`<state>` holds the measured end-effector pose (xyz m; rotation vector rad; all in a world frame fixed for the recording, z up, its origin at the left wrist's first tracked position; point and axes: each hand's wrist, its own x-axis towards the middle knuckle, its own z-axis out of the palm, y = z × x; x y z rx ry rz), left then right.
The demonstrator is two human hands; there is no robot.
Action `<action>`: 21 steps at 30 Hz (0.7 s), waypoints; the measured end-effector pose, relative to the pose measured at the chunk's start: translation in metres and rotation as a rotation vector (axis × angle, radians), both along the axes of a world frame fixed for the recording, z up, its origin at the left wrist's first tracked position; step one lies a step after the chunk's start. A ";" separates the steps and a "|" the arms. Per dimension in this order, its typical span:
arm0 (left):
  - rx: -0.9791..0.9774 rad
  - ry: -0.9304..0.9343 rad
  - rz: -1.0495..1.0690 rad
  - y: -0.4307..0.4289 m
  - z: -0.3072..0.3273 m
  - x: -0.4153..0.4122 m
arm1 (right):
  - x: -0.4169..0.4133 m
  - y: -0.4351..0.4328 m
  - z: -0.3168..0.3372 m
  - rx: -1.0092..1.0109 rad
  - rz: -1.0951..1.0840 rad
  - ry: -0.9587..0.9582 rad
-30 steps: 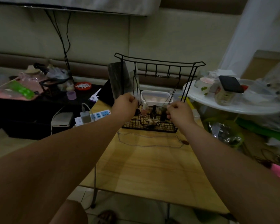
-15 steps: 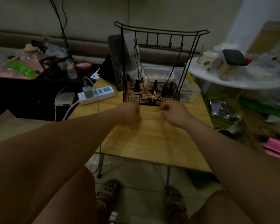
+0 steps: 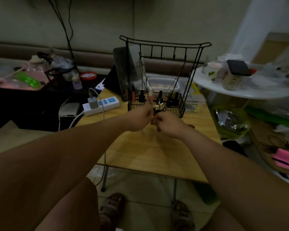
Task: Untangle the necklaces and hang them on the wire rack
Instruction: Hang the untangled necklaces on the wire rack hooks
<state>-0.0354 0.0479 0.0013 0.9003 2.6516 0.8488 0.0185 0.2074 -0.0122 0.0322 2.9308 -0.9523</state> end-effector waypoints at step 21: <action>0.215 0.076 -0.031 -0.011 0.167 0.012 | 0.028 0.044 0.176 -0.374 -0.012 0.052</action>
